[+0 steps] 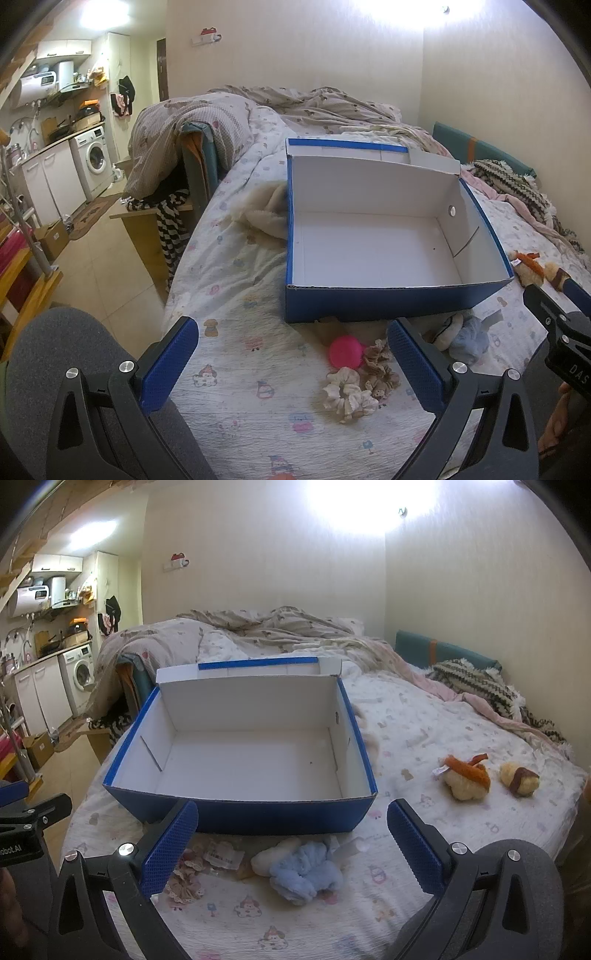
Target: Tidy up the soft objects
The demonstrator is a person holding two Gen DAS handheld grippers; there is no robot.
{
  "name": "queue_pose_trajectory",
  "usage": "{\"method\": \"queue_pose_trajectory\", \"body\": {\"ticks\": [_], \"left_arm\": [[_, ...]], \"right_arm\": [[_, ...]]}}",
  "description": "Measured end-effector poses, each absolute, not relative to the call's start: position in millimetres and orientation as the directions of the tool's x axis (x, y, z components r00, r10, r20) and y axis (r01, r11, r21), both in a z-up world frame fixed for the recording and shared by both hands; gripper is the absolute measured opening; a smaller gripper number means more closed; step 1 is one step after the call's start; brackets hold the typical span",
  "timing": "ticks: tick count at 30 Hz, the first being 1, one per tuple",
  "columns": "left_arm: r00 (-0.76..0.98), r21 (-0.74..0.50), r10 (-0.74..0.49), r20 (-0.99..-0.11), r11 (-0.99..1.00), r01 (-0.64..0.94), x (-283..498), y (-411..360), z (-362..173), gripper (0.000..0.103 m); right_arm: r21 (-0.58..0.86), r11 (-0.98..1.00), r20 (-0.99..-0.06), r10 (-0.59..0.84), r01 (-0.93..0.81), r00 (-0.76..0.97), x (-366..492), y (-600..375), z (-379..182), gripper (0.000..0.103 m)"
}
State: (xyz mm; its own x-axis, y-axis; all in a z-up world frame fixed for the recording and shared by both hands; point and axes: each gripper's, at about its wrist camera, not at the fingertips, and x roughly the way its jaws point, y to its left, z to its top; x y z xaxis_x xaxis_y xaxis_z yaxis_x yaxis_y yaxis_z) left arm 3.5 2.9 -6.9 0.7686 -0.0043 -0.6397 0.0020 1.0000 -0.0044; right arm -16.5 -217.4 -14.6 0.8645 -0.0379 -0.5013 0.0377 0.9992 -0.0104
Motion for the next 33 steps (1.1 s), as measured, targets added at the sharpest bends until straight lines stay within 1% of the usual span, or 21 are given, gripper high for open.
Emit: {"method": "queue_pose_trajectory", "body": {"ticks": [33], "left_arm": [[0.769, -0.011, -0.004, -0.64, 1.0, -0.004, 2.0, 2.5, -7.1, 0.103]], "right_arm": [[-0.011, 0.999, -0.502, -0.037, 0.036, 0.864, -14.9, -216.4, -14.8, 0.103]]}}
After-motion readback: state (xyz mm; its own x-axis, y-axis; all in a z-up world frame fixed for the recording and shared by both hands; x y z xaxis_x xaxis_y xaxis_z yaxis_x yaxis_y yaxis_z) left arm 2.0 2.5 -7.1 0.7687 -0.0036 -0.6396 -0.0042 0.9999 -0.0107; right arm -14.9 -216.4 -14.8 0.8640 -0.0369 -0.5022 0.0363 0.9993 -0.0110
